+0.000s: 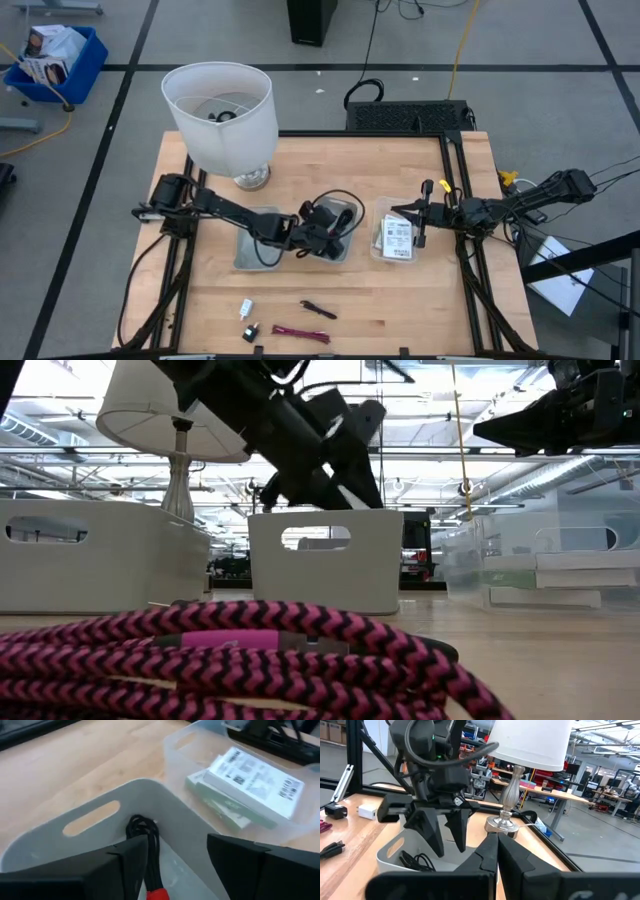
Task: Pick and place items into bin
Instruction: Adjust the right gray bin
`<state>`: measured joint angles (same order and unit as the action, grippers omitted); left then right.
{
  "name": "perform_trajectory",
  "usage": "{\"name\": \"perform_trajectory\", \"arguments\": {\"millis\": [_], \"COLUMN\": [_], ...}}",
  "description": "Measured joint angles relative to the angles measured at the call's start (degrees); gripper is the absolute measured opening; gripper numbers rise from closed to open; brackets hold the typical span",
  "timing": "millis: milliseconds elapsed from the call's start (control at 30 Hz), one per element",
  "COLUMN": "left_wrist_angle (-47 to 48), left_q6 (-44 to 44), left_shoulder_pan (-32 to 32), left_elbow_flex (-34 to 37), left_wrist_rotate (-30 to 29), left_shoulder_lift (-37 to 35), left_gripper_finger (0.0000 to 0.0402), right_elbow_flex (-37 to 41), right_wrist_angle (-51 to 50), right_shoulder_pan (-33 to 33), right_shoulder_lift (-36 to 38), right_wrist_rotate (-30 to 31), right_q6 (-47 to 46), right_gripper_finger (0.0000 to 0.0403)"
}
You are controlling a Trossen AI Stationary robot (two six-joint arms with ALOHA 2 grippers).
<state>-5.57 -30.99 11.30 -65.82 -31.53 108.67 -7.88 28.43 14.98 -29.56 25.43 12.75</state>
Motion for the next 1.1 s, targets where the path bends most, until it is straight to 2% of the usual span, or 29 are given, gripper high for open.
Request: {"name": "perform_trajectory", "arguments": {"millis": [100,200,333,400,467,733,1100], "left_wrist_angle": [1.94,7.86,20.16,23.39,25.38,29.04,38.65], "left_q6": [5.48,9.99,5.87,2.87,1.33,-1.09,-10.04], "left_shoulder_pan": [0.70,2.30,4.02,4.51,5.05,6.52,6.53], "left_elbow_flex": [0.02,0.02,-0.02,-0.02,0.04,-0.02,0.00], "left_wrist_rotate": [1.19,1.40,1.30,1.70,2.51,-4.68,-4.49], "left_shoulder_lift": [-2.58,-6.75,-10.77,-10.64,-9.60,-7.95,-7.68], "left_gripper_finger": [0.0206,0.0177,0.0094,0.0040,0.0012,0.0005,0.0004], "right_elbow_flex": [0.00,0.00,0.00,0.00,0.00,0.00,0.00], "right_wrist_angle": [0.00,-0.02,-0.04,-0.03,0.02,0.00,-0.07], "right_shoulder_pan": [0.00,0.00,0.00,0.00,0.00,0.00,0.00], "right_shoulder_lift": [0.00,-0.02,-0.04,-0.04,-0.01,-0.07,-0.09], "right_wrist_rotate": [0.00,0.00,0.00,0.00,0.01,-0.05,-0.04], "right_q6": [-0.02,-0.02,-0.02,-0.02,-0.03,-1.34,-1.34], "right_gripper_finger": [0.0004,0.0004,0.0004,0.0004,0.0004,0.0004,0.0004]}}
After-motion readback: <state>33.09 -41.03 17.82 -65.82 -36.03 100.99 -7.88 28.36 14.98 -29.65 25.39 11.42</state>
